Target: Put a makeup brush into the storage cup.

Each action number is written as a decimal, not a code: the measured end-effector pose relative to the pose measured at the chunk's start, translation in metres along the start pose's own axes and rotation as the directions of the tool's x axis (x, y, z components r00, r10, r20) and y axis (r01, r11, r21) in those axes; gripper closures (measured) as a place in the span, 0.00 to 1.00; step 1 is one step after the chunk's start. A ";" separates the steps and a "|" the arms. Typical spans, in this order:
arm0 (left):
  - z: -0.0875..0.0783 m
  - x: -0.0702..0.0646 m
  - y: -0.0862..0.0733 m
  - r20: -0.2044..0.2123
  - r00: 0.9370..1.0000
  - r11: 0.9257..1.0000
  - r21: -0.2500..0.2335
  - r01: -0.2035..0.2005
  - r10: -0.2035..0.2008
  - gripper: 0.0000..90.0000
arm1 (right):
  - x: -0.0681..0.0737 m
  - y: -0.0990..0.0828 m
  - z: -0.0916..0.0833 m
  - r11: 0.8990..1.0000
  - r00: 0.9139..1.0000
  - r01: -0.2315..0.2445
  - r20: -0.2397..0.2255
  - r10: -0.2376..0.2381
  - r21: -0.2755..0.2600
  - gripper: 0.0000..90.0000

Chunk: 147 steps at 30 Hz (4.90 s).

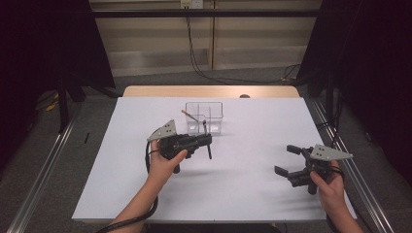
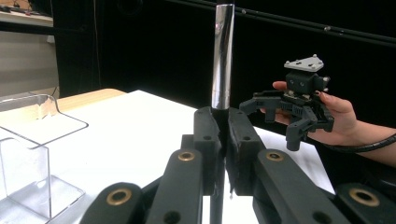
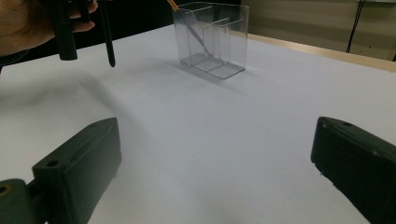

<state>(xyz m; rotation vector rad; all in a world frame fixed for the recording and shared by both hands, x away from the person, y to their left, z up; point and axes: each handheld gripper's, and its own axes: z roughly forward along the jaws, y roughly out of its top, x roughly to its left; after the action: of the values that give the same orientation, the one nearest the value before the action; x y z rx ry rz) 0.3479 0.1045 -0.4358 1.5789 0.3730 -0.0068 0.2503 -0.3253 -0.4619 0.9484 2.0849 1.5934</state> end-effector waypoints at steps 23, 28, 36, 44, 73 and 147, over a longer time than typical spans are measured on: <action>-0.009 0.007 0.007 -0.035 0.999 1.000 0.008 0.025 -0.025 0.93 | 0.007 -0.009 -0.003 0.999 0.999 0.042 -0.023 -0.041 0.026 0.02; -0.010 0.009 0.011 -0.042 0.999 1.000 0.015 0.019 -0.018 0.93 | 0.007 -0.009 -0.004 0.999 0.999 0.042 -0.021 -0.042 0.023 0.02; -0.013 0.014 0.017 -0.072 0.997 1.000 0.023 0.020 -0.018 0.93 | 0.006 -0.009 -0.006 0.999 0.999 0.042 -0.018 -0.042 0.019 0.02; -0.013 0.022 0.025 -0.092 0.996 1.000 0.022 0.014 -0.012 0.93 | 0.005 -0.009 -0.008 0.999 0.999 0.042 -0.014 -0.042 0.011 0.02; -0.008 0.042 0.055 -0.157 0.987 1.000 0.020 -0.011 0.014 0.93 | 0.003 -0.008 -0.010 0.999 0.999 0.043 -0.009 -0.043 0.002 0.02; 0.008 0.085 0.088 -0.333 0.942 0.999 0.041 -0.027 0.039 0.93 | 0.001 -0.010 -0.011 0.999 0.999 0.034 -0.017 -0.034 -0.010 0.02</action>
<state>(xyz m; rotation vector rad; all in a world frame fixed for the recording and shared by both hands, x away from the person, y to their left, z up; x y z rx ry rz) 0.4515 0.1166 -0.3703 1.6236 0.6142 0.2855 0.2395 -0.3342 -0.4678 0.8941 2.0922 1.5987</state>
